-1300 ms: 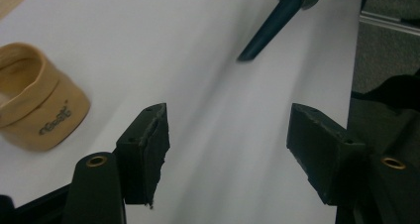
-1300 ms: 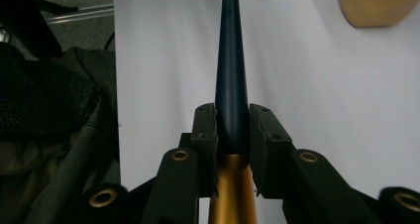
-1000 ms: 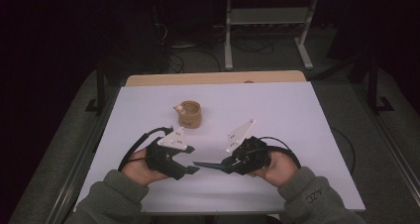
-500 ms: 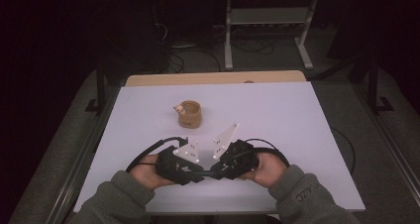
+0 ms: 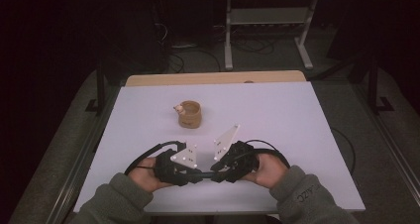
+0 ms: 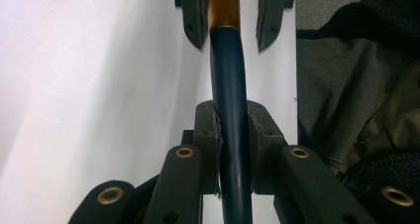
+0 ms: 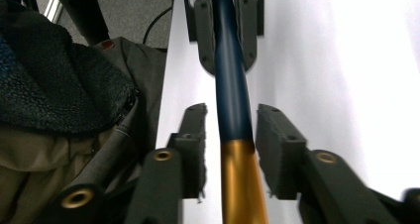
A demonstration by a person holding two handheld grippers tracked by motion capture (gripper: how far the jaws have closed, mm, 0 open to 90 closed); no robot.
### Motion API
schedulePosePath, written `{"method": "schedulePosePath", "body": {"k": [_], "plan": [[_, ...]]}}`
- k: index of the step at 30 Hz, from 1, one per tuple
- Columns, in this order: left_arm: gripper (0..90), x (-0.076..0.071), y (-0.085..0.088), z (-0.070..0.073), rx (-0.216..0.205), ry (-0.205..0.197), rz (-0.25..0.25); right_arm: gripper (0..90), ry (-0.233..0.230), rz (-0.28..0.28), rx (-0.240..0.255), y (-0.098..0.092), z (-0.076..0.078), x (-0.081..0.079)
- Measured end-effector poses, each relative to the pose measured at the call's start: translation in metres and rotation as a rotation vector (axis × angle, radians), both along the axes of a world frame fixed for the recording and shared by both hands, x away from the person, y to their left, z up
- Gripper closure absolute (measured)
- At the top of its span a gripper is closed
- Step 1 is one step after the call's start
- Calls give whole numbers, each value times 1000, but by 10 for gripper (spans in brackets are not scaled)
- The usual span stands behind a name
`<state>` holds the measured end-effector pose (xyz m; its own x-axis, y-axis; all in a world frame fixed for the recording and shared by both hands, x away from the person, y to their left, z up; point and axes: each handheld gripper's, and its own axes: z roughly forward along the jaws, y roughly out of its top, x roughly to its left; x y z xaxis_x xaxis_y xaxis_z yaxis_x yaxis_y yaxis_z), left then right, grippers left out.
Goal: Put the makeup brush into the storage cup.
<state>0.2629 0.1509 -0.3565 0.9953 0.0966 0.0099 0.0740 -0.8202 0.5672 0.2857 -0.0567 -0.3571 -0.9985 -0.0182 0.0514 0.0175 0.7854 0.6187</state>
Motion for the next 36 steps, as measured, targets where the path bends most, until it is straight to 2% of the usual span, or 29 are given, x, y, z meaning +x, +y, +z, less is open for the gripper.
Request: {"method": "schedulePosePath", "body": {"k": [4,10,12,14,18,21,23,25,26,31,36], "plan": [[779,0,8,1,-29,6,28,557,11,-19,31,-10,-5,4],[779,0,17,3,-46,4,36,540,9,-31,39,-15,-16,8],[779,0,20,3,-69,11,37,573,-4,-20,41,-15,-17,8],[778,-1,21,2,-81,19,34,650,-11,-11,49,-16,-16,8],[773,0,22,-1,-91,49,28,676,9,21,48,-15,-15,8],[761,0,21,-2,-89,60,27,682,30,27,20,-13,-11,6],[739,1,20,-2,-83,54,23,683,15,33,-4,-11,-7,5],[681,0,19,-1,-81,66,23,683,8,37,-25,-9,-2,3],[680,0,18,0,-76,71,19,683,-12,40,-50,-8,1,2],[651,0,8,-4,-60,84,8,684,-34,56,-106,-1,10,-2],[636,1,-1,-3,-53,93,0,684,-80,86,-158,9,19,-5]]}}
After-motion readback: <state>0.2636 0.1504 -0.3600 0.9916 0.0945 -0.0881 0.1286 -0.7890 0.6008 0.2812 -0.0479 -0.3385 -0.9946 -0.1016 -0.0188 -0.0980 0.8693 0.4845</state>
